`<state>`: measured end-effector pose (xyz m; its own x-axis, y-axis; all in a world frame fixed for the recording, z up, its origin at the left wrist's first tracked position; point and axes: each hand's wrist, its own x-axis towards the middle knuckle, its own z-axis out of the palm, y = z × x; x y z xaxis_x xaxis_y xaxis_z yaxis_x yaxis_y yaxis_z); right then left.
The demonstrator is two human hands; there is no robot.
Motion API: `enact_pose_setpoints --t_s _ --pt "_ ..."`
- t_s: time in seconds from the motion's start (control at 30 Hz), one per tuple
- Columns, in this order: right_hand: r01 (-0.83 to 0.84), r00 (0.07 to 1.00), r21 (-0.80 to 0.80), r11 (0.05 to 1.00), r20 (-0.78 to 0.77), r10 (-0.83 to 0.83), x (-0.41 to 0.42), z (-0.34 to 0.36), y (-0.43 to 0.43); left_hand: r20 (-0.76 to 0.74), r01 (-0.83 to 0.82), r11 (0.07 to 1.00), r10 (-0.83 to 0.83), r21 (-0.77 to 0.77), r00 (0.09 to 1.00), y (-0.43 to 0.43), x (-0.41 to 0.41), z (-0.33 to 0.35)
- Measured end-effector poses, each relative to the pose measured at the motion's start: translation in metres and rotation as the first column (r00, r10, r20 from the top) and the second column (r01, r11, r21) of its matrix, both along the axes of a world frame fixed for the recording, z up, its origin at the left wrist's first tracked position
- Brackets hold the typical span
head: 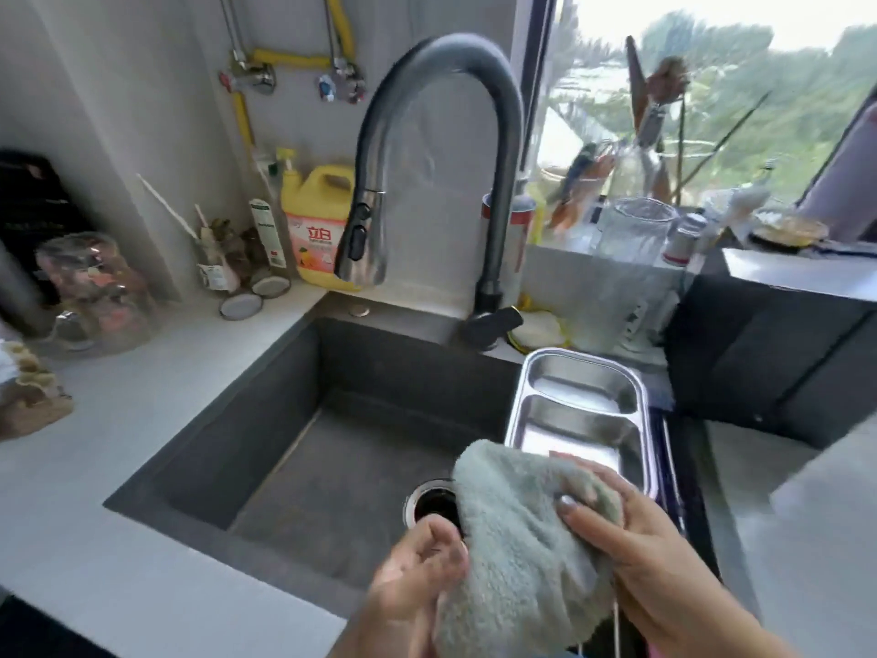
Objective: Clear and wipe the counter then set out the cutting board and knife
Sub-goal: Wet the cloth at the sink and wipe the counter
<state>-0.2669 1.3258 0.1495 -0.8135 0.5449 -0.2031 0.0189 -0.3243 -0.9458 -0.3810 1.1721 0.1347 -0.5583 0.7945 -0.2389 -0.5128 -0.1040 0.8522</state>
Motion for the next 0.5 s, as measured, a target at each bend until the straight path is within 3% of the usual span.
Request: enact_pose_setpoints --t_s 0.13,0.23,0.3,0.37,0.5 --pt "0.166 0.986 0.140 0.976 0.002 -0.168 0.103 0.004 0.024 0.027 0.060 0.997 -0.062 0.051 0.998 0.040 0.091 0.004" --pt "0.332 0.937 0.231 0.915 0.028 -0.347 0.187 -0.001 0.050 0.027 0.260 0.964 -0.262 0.055 0.965 0.074 0.160 0.015" --pt "0.408 0.902 0.260 0.875 0.031 -0.430 0.247 -0.002 0.070 -0.068 0.359 0.931 -0.363 -0.070 0.929 0.102 0.213 0.017" --pt "0.468 0.866 0.287 0.836 0.041 -0.499 0.309 -0.001 0.092 -0.210 0.324 0.919 -0.371 -0.225 0.905 0.134 0.266 0.011" --pt "0.568 0.777 0.374 0.734 0.051 -0.627 0.419 0.000 0.131 -0.388 0.285 0.931 -0.356 -0.230 0.850 0.195 0.358 0.015"
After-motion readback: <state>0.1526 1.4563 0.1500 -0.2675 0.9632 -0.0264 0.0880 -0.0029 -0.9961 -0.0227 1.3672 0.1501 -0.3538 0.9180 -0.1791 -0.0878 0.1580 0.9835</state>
